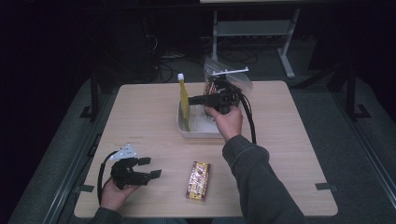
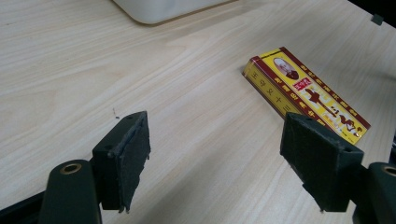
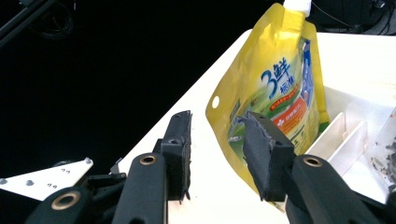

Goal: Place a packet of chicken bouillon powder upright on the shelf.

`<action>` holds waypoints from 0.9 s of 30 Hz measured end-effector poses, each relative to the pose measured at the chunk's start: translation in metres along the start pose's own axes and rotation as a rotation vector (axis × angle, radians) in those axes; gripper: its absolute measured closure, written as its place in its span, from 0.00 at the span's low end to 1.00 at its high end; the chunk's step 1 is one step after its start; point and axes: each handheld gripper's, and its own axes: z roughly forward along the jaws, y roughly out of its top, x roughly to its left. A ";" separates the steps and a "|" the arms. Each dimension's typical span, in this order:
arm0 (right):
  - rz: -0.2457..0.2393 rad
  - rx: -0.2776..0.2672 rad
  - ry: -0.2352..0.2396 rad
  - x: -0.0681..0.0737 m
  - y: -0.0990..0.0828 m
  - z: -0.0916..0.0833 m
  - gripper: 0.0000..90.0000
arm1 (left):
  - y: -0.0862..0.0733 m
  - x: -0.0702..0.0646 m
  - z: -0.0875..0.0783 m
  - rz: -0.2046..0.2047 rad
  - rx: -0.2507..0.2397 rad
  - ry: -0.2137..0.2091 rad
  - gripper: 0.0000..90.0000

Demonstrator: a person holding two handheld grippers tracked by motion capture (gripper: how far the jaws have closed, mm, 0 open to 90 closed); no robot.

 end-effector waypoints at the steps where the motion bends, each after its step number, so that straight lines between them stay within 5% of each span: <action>1: 0.002 -0.001 0.004 0.000 -0.001 -0.001 0.68 | 0.000 0.000 0.000 0.000 0.000 0.000 0.26; 27: 0.014 0.028 0.030 -0.013 -0.027 -0.022 0.62 | 0.002 -0.009 0.006 0.022 0.010 -0.016 0.26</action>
